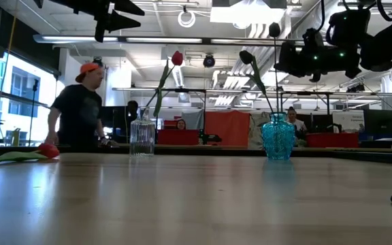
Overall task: Sort flowers into vase by color
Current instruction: Put the top black flower into the blue vase, then put the black flower into the blue vase
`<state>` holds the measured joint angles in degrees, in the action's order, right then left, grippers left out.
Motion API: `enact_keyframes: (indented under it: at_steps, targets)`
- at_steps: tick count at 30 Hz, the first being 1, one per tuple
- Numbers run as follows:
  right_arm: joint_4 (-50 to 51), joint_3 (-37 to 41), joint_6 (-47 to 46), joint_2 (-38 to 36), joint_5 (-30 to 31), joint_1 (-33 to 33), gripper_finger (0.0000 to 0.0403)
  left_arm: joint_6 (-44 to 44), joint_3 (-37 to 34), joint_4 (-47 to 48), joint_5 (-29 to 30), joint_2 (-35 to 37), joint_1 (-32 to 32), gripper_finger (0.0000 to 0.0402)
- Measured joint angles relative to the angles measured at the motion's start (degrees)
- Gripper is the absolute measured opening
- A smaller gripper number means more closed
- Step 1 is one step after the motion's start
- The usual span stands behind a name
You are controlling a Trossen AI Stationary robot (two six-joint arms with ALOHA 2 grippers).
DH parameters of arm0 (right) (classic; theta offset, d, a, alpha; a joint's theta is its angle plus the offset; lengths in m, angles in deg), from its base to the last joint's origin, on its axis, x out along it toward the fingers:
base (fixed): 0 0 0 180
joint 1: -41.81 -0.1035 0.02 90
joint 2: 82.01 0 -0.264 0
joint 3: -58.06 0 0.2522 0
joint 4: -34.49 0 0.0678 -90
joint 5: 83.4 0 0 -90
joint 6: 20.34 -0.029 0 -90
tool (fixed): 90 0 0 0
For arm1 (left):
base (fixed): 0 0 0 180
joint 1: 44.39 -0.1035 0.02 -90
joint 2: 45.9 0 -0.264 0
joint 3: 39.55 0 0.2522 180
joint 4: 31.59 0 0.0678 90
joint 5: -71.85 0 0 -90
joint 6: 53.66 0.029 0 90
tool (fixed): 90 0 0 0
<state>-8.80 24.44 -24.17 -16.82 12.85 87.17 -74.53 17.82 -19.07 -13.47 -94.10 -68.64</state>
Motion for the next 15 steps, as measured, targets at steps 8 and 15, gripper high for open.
enact_keyframes:
  at_steps: [8,15]
  targets:
    - [6.78,0.0,-10.41,-0.09,1.65,-0.02,0.0076,-0.04,0.0,0.01,-0.04,0.01,0.0,0.0145]
    - [16.88,-0.02,-12.79,-5.92,0.14,-0.13,0.0225,-0.09,0.0,0.01,-0.06,0.0,0.0,0.0145]
